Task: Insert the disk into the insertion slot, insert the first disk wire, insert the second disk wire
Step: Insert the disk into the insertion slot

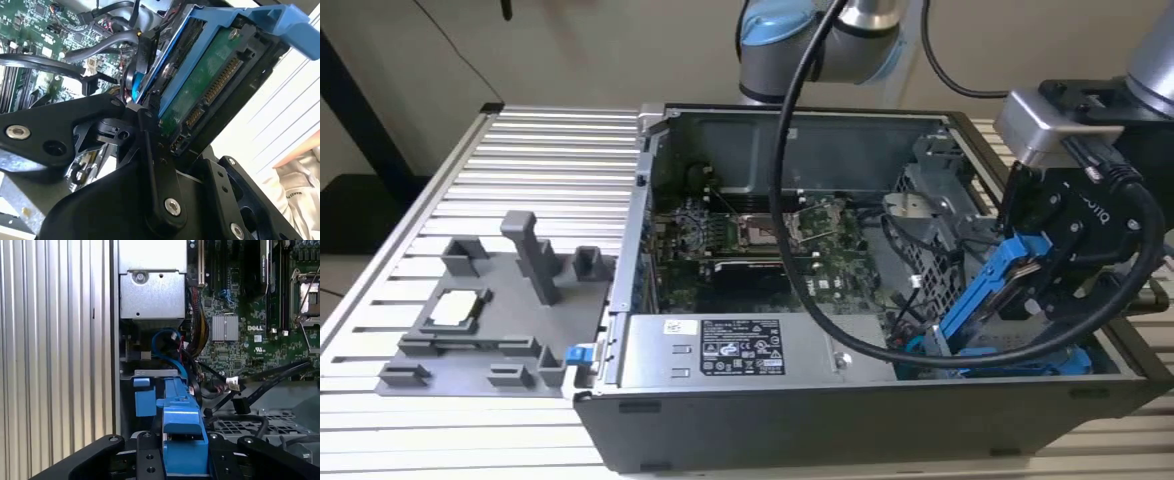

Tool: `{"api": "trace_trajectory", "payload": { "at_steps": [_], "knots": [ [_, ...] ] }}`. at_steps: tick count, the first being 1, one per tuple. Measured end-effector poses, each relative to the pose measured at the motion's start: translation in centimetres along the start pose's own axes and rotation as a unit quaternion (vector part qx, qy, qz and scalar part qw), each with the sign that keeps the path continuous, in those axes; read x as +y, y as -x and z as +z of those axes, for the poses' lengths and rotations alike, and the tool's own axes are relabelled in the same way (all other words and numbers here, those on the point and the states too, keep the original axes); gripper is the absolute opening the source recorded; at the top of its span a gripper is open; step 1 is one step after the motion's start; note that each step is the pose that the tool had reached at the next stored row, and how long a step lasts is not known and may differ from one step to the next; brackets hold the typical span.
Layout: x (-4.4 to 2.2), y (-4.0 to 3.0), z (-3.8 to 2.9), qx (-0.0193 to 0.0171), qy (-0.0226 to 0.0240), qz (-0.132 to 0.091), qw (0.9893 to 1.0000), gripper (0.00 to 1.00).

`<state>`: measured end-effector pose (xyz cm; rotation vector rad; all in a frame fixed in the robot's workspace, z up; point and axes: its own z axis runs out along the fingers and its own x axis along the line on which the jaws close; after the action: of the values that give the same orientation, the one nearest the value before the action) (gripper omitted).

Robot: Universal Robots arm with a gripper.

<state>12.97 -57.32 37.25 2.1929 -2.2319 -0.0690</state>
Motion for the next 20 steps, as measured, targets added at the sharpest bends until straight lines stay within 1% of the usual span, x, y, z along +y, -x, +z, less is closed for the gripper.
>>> {"api": "trace_trajectory", "payload": {
  "at_steps": [5, 6, 7, 8, 9, 10, 11, 15, 17, 18, 19, 20],
  "knots": [
    [-0.04, -0.01, 0.89, -0.0004, -0.0001, 0.000, 1.0000, 0.33],
    [-0.04, -0.02, 0.92, -0.0001, -0.0001, 0.000, 1.0000, 0.34],
    [-0.04, -0.02, 0.92, 0.0000, 0.0000, 0.000, 1.0000, 0.40],
    [-0.04, -0.02, 0.91, 0.0001, 0.0000, 0.000, 1.0000, 0.40],
    [-0.04, -0.02, 0.90, 0.0001, 0.0000, 0.000, 1.0000, 0.47],
    [-0.03, -0.02, 0.74, 0.0000, 0.0003, 0.000, 1.0000, 0.47],
    [-0.01, -0.01, 0.44, -0.0001, 0.0006, 0.000, 1.0000, 0.47],
    [0.05, 0.03, -1.29, 0.0000, 0.0009, 0.000, 1.0000, 0.47],
    [0.08, 0.06, -1.93, 0.0001, 0.0009, 0.000, 1.0000, 0.47],
    [0.09, 0.09, -2.12, 0.0003, 0.0009, 0.000, 1.0000, 0.47],
    [0.09, 0.13, -2.15, 0.0007, 0.0007, 0.000, 1.0000, 0.47],
    [0.12, 0.19, -2.15, 0.0011, -0.0010, 0.000, 1.0000, 0.47]
  ]
}}
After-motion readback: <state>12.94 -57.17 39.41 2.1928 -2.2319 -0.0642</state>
